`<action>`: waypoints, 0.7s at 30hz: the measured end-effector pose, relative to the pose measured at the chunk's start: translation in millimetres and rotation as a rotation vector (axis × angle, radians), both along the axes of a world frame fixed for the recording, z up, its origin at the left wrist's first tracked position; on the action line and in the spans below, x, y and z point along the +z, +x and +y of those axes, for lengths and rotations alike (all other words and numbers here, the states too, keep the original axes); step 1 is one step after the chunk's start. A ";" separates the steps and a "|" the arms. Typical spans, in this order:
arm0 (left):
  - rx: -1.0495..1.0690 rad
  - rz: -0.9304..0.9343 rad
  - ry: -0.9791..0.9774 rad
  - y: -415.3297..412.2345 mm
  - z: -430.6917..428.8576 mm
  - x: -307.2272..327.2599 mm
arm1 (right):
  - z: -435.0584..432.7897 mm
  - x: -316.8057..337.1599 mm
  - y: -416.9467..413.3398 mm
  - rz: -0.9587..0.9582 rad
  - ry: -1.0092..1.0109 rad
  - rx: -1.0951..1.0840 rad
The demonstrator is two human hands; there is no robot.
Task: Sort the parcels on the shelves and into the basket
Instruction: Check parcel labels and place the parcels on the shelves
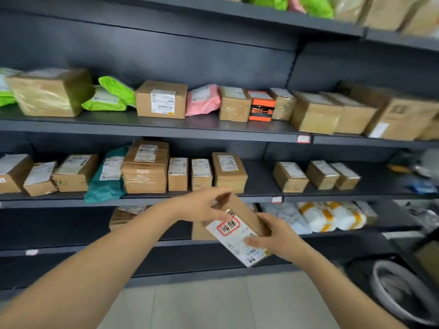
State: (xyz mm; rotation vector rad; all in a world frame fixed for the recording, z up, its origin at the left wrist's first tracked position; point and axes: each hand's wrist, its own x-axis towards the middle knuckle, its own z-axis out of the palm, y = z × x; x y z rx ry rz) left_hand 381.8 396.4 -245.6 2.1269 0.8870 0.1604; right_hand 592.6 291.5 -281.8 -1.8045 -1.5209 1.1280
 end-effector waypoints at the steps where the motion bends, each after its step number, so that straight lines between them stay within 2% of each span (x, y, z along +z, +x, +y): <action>1: -0.011 -0.042 0.039 8.5 -9.9 2.5 | -16.5 1.4 2.8 0.032 0.009 -0.070; 3: 0.016 -0.168 0.063 27.1 -30.0 4.7 | -50.9 3.2 10.1 0.155 0.026 -0.218; 7: 0.026 -0.338 -0.214 65.4 -80.2 -7.8 | -120.8 10.5 28.8 0.354 0.069 -0.509; 11: -0.174 -0.246 -0.279 118.7 -134.1 -22.6 | -177.7 18.6 58.2 0.488 0.146 -0.694; 15: -0.348 -0.282 -0.354 181.4 -183.5 -15.9 | -237.7 21.6 95.4 0.593 0.221 -0.803; 21: -0.517 -0.255 -0.311 286.6 -261.8 -24.5 | -347.3 9.3 167.1 0.582 0.258 -0.917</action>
